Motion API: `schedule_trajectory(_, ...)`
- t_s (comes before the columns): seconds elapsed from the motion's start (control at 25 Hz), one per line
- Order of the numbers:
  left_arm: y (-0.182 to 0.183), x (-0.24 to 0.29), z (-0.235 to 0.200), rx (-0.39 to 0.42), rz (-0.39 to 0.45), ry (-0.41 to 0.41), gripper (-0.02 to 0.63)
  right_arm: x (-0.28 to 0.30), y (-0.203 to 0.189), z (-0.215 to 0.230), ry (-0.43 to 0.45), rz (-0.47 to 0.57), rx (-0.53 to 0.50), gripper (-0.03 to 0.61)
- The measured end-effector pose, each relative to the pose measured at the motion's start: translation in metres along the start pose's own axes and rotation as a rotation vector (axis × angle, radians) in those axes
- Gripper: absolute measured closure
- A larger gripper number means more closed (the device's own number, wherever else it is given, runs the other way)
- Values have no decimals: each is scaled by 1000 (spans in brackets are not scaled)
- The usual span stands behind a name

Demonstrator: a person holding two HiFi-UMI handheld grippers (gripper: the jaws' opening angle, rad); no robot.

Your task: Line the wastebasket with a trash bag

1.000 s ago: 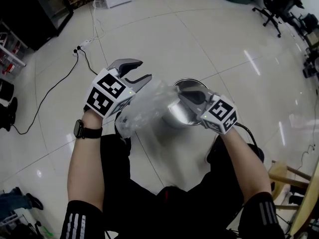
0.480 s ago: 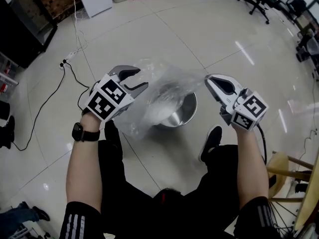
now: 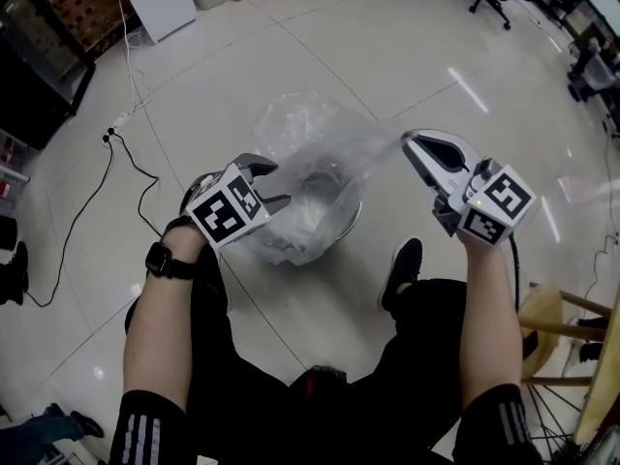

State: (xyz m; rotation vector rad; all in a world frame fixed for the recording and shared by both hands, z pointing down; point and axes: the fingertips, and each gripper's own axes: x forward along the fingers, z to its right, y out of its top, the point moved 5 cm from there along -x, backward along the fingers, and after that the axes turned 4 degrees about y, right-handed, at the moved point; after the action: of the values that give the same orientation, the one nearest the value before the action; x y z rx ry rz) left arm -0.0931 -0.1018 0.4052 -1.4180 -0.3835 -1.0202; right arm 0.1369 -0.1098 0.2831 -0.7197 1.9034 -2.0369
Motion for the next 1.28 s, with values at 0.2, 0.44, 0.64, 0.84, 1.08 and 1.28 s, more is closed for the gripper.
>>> schedule_trajectory(0.2, 4, 7, -4, 36, -8, 89, 620, -4, -26, -3, 66, -188, -49, 571)
schedule_trajectory(0.44, 21, 2, 15, -8, 91, -42, 620, -7, -62, -8, 166, -355, -34, 560)
schedule_trajectory(0.64, 24, 5, 36, 23, 95, -171, 620, -7, -57, -7, 216, -344, 3, 443)
schedule_trajectory(0.84, 27, 4, 55, 65, 100, -254, 620, -24, -43, 10, 198, -266, 75, 371)
schedule_trajectory(1.08, 24, 0, 68, 85, 114, -337, 620, -11, -29, 43, 97, -51, 202, 345)
schedule_trajectory(1.28, 23, -3, 87, 96, 123, -431, 620, 35, -70, 50, 135, -127, 291, 332)
